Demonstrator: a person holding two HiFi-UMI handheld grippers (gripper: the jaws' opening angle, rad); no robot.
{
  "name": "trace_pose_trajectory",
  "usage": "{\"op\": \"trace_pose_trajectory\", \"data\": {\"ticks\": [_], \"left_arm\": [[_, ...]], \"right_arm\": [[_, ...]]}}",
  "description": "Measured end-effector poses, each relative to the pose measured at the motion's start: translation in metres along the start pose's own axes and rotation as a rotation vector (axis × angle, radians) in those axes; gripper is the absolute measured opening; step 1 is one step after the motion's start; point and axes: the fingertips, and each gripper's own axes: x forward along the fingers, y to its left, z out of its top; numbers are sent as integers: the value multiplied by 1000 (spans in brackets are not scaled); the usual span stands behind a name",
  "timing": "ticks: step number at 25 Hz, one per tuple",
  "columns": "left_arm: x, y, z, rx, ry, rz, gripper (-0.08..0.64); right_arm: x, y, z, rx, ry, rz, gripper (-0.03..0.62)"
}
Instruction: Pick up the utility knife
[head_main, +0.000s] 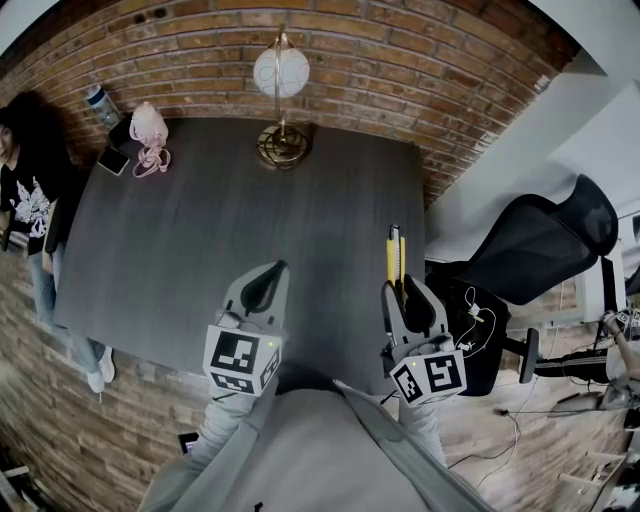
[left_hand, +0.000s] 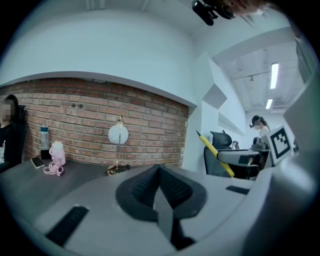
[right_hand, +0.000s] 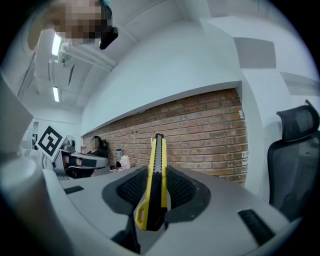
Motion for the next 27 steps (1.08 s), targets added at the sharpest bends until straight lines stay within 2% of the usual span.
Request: {"op": "trace_pose_trajectory", "data": {"ticks": [19,27], "left_arm": [[-2,9,1,-13,2,7,19],[-1,17,0,0,7,21,20]], "right_arm": [[6,4,1,1,8,2,130],[16,14,-3,15,-8,31,130]]}}
